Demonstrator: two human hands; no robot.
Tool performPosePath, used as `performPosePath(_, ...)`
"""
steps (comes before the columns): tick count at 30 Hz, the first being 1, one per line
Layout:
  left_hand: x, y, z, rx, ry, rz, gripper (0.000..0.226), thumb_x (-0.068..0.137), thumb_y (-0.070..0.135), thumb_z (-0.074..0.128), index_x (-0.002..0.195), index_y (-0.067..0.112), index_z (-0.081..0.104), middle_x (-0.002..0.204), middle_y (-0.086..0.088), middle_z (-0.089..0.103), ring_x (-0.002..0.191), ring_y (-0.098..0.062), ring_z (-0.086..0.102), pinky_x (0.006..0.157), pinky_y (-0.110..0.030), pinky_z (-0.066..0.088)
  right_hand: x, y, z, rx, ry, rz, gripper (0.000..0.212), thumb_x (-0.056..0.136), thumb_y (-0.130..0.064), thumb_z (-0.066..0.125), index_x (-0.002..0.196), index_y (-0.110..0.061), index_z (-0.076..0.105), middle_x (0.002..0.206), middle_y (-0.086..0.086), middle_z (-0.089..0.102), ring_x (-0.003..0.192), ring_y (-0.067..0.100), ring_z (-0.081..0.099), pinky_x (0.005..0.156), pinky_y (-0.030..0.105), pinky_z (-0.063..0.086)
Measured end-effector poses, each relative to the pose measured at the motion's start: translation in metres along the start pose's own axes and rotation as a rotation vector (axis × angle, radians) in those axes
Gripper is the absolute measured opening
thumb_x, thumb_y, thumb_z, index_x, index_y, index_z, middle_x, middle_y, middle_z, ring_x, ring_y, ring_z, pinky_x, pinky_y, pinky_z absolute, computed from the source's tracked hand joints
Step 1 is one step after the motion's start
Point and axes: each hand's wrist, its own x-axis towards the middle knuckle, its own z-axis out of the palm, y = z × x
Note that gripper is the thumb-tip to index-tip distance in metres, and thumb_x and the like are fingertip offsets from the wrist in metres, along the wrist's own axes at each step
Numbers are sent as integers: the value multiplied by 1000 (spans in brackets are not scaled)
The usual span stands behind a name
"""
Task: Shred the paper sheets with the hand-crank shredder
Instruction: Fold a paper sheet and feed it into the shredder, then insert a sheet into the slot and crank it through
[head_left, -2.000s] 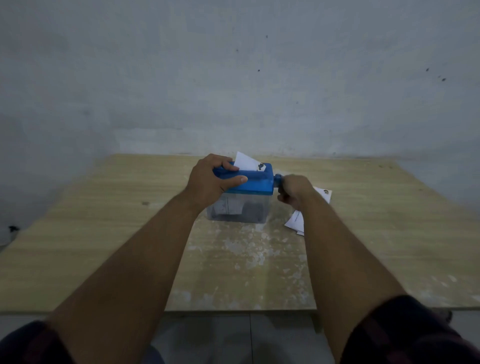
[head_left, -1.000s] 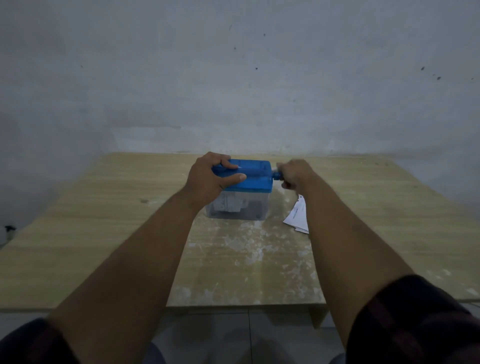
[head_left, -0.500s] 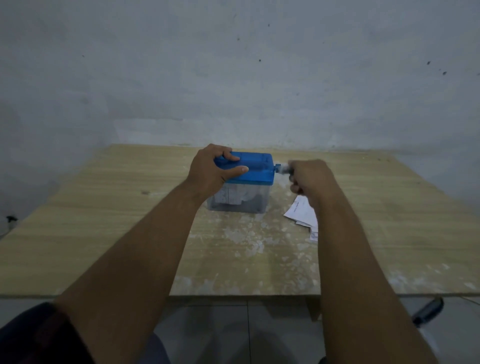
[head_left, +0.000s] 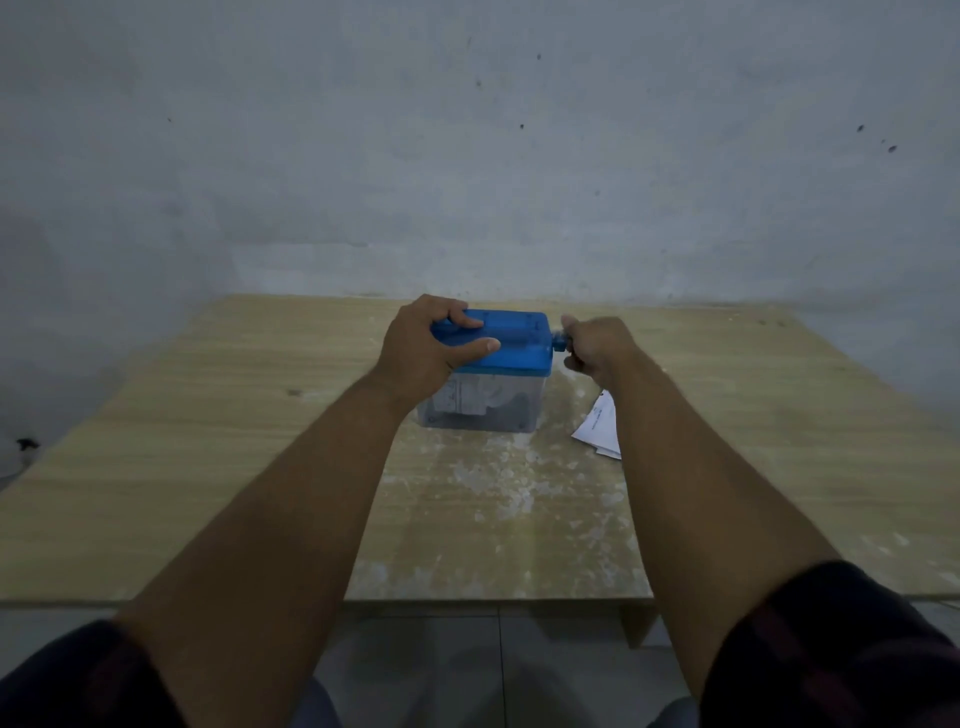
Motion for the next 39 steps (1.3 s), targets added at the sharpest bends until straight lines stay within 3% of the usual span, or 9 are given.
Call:
performPosePath(5, 2, -5, -1, 22, 1, 21, 34, 74, 32, 97, 95, 12, 79, 121, 2, 69, 105, 9, 62, 81, -6, 49, -8, 33, -4, 10, -53, 90, 32, 101, -8, 65, 70, -2, 58, 70, 13, 56, 56, 22, 45, 54, 33, 42)
performPosePath(10, -1, 3, -3, 65, -44, 20, 33, 75, 37, 95, 94, 16, 78, 124, 4, 68, 110, 7, 62, 82, -4, 45, -27, 39, -11, -57, -68, 102, 27, 103, -14, 67, 80, 0, 64, 71, 12, 57, 57, 21, 48, 53, 32, 45)
performPosePath(16, -11, 16, -7, 146, -87, -6, 32, 81, 49, 89, 100, 25, 77, 125, 13, 65, 118, -6, 59, 103, -34, 48, -45, 54, -25, -153, -82, 6, 21, 104, -21, 63, 94, -3, 68, 75, 8, 64, 60, 19, 58, 66, 33, 54)
performPosePath(20, -9, 14, -10, 310, -75, -44, 52, 68, 90, 73, 99, 49, 74, 123, 26, 63, 122, -9, 59, 119, -63, 35, -51, 70, -40, -230, -68, -66, 19, 106, -15, 60, 95, -4, 72, 78, 9, 71, 60, 20, 62, 69, 39, 59)
performPosePath(25, -6, 5, -9, 361, -72, 30, 54, 71, 94, 65, 100, 49, 72, 120, 25, 62, 122, -13, 60, 116, -71, 32, -55, 87, -50, -291, -42, -223, 16, 104, -21, 64, 120, -18, 66, 92, 5, 77, 76, 16, 66, 68, 30, 54)
performPosePath(30, -49, 22, 14, 670, 233, 436, 20, 94, 43, 74, 106, 28, 78, 118, 0, 64, 116, -28, 58, 100, -52, 43, -56, 105, -78, -598, 96, -467, 11, 96, -23, 72, 105, -27, 78, 96, -5, 71, 96, 18, 64, 78, 25, 41)
performPosePath(32, -76, 26, 38, 613, 198, 558, 10, 94, 29, 77, 100, 22, 77, 108, -2, 63, 104, -26, 58, 86, -45, 45, -55, 115, -87, -641, 112, -470, 14, 91, -31, 78, 104, -30, 80, 105, -9, 71, 111, 20, 60, 87, 28, 42)
performPosePath(36, -111, 21, 89, 471, -163, 393, 11, 99, 26, 71, 110, 26, 72, 105, 9, 61, 95, -6, 53, 82, -32, 52, -63, 130, -91, -674, 55, -435, 43, 81, -55, 81, 117, -32, 78, 126, -8, 69, 119, 18, 57, 100, 39, 48)
performPosePath(39, -107, 20, 109, 412, -271, 229, 16, 100, 28, 69, 115, 36, 70, 105, 17, 60, 85, -1, 59, 77, -23, 56, -62, 140, -92, -687, 69, -480, 48, 79, -57, 79, 118, -29, 79, 126, -7, 72, 116, 19, 61, 101, 41, 50)
